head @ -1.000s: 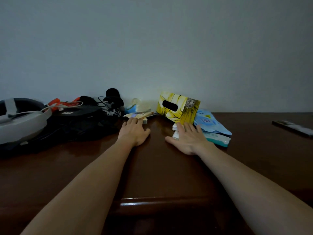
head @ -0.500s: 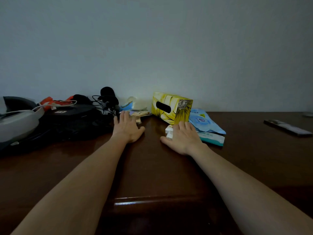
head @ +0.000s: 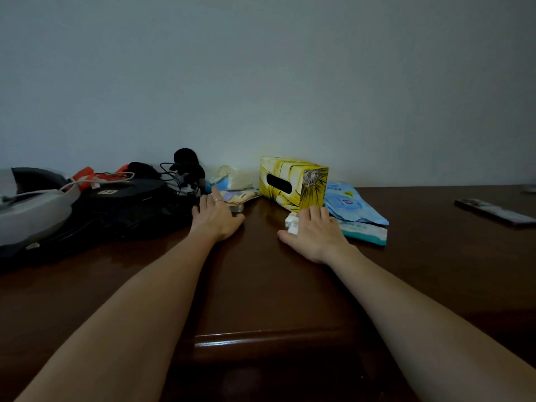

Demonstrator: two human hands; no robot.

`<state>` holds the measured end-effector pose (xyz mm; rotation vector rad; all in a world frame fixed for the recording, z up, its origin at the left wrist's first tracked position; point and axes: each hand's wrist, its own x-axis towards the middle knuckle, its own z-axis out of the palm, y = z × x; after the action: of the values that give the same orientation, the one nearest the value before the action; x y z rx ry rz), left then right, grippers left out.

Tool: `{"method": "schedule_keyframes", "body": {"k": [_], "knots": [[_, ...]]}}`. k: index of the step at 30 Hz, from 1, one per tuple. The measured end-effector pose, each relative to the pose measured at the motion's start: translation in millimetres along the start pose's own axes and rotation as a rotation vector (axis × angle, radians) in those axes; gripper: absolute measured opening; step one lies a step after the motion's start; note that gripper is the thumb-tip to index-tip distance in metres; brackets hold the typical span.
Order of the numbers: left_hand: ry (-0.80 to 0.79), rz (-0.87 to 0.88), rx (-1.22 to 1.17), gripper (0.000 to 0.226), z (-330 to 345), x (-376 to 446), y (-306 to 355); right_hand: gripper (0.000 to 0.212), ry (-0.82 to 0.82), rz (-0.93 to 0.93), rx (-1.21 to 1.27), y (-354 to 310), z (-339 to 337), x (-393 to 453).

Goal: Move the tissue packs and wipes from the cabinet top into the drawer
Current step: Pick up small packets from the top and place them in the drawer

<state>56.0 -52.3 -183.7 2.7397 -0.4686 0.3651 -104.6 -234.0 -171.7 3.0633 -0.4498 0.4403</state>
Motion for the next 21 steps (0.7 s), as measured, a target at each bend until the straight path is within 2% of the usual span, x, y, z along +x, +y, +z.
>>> {"method": "schedule_keyframes", "body": {"k": [5,8,13,17,21], "knots": [[0.009,-0.077,-0.091,0.129,3,15,6,0.078,0.02,-0.014,-0.004,1,4,3],[0.024,-0.181,-0.11,0.134,5,21,14,0.078,0.027,-0.02,-0.005,2,7,8],[0.12,-0.213,-0.109,0.113,12,30,18,0.077,0.043,-0.051,0.033,4,10,11],[0.072,-0.108,-0.124,0.109,5,20,15,0.066,-0.026,-0.042,0.151,3,5,10],[0.014,0.01,-0.106,0.101,-10,-11,12,0.061,-0.039,-0.036,0.13,-1,-5,4]]}}
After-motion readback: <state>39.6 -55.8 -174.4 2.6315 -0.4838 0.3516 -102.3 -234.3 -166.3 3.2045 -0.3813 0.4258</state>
